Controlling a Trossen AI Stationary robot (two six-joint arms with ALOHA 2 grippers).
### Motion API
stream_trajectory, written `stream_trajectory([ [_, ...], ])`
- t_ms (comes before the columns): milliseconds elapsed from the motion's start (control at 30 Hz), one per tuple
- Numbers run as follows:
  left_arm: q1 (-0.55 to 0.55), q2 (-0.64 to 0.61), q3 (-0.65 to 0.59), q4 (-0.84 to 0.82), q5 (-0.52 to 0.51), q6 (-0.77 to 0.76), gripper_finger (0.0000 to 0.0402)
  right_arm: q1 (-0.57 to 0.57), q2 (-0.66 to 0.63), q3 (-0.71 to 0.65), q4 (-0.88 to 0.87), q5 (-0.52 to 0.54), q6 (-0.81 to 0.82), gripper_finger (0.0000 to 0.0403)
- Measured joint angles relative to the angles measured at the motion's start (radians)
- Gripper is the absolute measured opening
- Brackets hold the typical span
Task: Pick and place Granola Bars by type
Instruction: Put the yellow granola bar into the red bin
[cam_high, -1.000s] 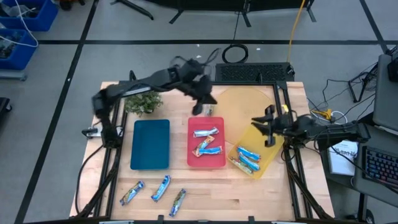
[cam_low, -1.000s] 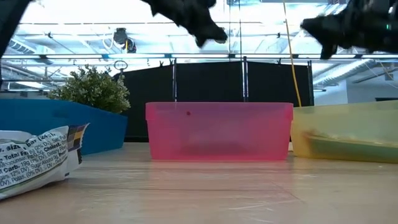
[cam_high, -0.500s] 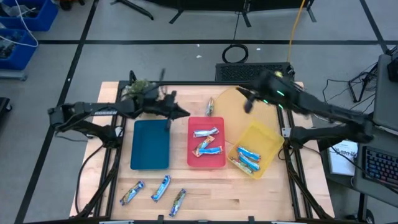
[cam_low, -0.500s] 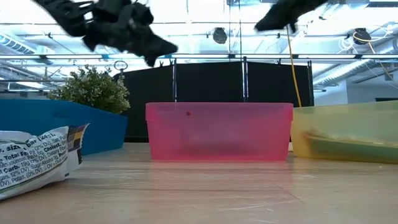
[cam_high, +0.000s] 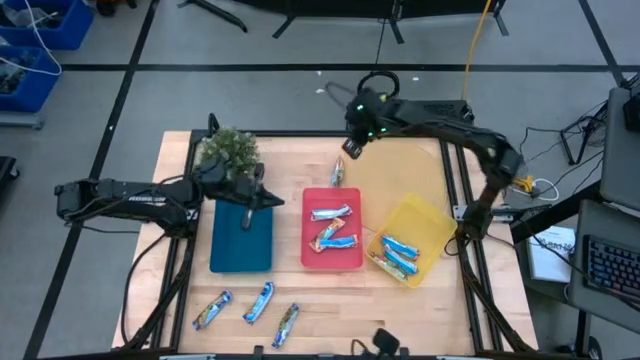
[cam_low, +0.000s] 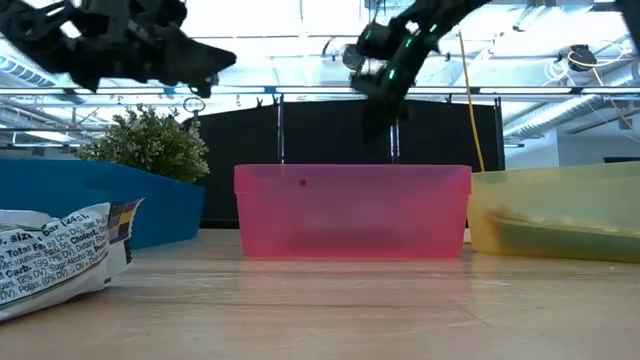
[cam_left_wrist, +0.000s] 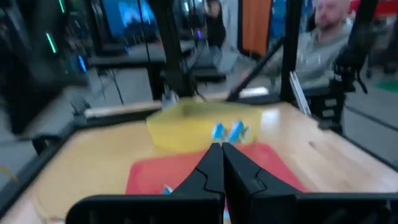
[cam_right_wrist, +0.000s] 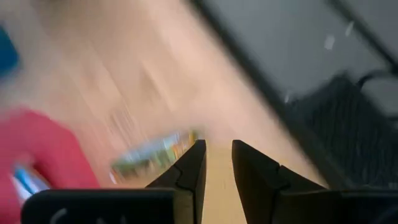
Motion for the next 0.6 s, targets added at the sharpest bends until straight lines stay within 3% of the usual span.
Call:
stream_trajectory([
  [167,-0.035,-0.037,-0.113,0.188,-0.041,-0.021,0.0002,0.015,0.127,-0.001,-0.069,0.002,-0.011,0.0071],
  [433,-0.048,-0.033,-0.148,0.185,-0.049,-0.021,0.0003,0.025,0.235,0.0,-0.048,-0.155,0.113,0.0046],
  [600,-0.048,-0.033,-0.148,0.183,-0.04,-0.014,0.0009,0.035,0.258,0.0,-0.007,-0.205,0.108,0.0077],
])
